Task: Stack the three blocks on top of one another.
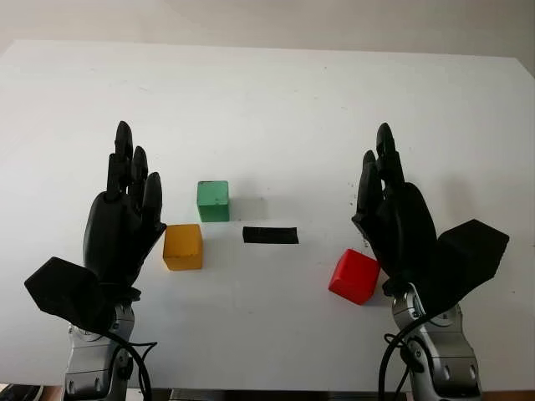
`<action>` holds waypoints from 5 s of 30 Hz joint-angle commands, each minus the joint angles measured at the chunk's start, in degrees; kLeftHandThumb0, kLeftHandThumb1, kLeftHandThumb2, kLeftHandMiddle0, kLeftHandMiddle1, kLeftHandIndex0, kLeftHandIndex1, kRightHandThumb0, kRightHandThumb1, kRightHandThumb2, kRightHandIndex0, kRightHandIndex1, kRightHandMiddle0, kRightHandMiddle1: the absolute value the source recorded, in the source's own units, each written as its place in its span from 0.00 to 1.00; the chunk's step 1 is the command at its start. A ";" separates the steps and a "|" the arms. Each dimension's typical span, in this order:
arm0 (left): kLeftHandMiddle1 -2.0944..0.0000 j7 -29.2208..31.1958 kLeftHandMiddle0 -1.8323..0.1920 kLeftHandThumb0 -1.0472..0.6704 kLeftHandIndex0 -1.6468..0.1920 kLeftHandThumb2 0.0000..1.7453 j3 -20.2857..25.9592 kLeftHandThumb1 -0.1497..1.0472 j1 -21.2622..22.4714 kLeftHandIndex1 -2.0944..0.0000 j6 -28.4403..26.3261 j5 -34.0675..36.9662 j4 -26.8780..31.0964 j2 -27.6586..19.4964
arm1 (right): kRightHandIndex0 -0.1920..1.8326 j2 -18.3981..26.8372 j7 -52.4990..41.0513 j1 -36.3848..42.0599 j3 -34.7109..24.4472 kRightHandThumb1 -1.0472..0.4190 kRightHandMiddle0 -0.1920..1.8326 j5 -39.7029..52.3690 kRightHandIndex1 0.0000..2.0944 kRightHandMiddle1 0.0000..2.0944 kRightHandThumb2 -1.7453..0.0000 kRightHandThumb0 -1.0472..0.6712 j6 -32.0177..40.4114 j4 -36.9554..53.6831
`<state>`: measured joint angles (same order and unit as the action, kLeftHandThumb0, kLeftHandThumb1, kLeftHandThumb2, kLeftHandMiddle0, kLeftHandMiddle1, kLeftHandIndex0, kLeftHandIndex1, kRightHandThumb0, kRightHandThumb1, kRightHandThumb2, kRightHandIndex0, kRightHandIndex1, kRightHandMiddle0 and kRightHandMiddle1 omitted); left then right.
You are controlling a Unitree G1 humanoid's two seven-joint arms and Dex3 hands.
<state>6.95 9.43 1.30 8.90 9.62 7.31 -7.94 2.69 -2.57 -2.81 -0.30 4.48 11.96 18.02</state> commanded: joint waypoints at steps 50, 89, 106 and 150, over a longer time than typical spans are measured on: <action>0.97 -1.60 0.98 0.19 0.98 0.33 -2.00 1.00 0.78 0.97 -0.92 -1.60 1.03 1.68 | 0.04 51.06 -46.96 -23.61 -7.71 0.18 0.18 -0.01 0.03 0.06 0.99 0.19 -4.80 -5.73; 0.97 -1.08 0.98 0.20 0.98 0.33 -1.23 1.00 0.98 0.97 -0.74 -1.67 0.51 1.35 | 0.10 53.87 -48.50 -18.94 0.58 0.25 0.32 -11.57 0.03 0.05 0.97 0.29 -41.86 -7.80; 0.97 -1.64 0.98 0.20 0.98 0.33 -1.44 1.00 0.08 0.97 -1.53 -2.04 1.81 1.35 | 0.12 53.14 -46.62 -16.06 2.83 0.27 0.36 -12.00 0.03 0.04 0.97 0.32 -44.02 -8.92; 0.97 -1.17 0.97 0.20 0.98 0.33 -1.04 1.00 -0.44 0.97 -0.52 -1.87 1.35 1.33 | 0.20 48.61 -38.36 -22.08 7.89 0.19 0.66 -20.31 0.05 0.13 0.97 0.38 -55.94 -20.97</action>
<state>5.95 8.20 1.46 8.38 7.94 7.77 -6.59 51.16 -41.33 -24.20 7.49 -16.64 -43.38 -2.64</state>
